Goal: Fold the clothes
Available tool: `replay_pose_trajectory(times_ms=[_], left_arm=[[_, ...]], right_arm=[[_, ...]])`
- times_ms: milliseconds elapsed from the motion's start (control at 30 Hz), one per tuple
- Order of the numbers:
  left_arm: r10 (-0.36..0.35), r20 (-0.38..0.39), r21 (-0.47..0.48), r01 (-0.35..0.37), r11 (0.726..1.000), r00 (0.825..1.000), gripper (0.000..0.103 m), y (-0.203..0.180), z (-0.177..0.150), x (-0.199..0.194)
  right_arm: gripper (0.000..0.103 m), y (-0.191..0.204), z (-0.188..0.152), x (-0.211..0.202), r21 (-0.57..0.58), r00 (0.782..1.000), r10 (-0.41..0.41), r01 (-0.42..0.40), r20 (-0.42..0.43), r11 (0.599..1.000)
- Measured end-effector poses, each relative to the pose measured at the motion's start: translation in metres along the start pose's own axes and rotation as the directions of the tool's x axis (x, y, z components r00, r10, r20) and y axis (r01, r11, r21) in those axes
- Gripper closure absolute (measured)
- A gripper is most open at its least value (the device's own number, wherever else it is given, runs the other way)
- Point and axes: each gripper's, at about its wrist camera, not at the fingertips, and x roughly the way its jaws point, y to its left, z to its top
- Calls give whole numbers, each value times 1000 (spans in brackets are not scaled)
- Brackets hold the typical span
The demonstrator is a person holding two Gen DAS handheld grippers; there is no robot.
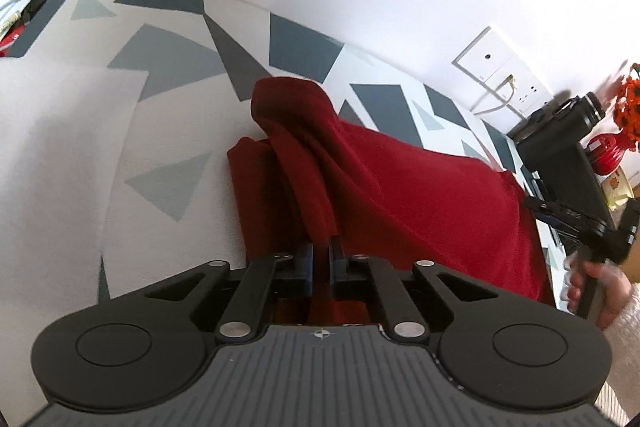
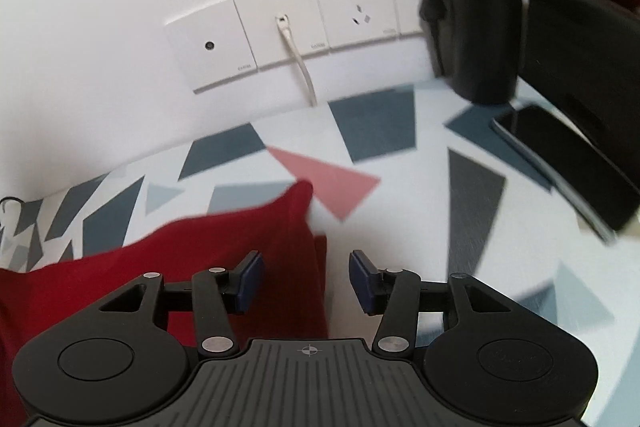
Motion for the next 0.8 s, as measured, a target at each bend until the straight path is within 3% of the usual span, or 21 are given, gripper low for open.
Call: replay_pose_trajectory(times_ms=[33,100,267,500,533,567,600,633,800], left_arm=[[-2,9,-3,2,1000,1000,98,-2,-1,-3],[-5,42,-15,5,1000,999,98,-4,-2,-11],[-4,112,-71,12,997,994,99,-4,-8,-37],[27,-21,-189,-30,982,999,93,23,-19,0],[30,-20,-182,-33,983,999,87,22,-16,0],[43,-13,-155,-44,987,999,84,18,-11,0],[56,-4,-127,-56,990,998,75,15,-6,-1],[77,7,-96,-76,993,997,64,12,0,0],[111,35,-67,-108,992,993,62,11,25,13]], right_arm=[[64,1,2,5,-11,1000,6,-6,-7,1000],[93,5,3,10,-44,1000,-8,7,-15,999],[95,5,3,7,-57,999,-24,26,24,998],[93,-3,3,22,-12,999,-27,26,-41,1000],[90,-2,5,23,-20,998,-29,29,-47,999],[79,0,7,23,-27,998,-32,31,-52,999],[71,2,9,22,-48,998,-35,33,-44,998],[70,4,11,21,-76,999,-38,35,-27,996],[67,8,26,30,-121,1000,-1,2,8,993]])
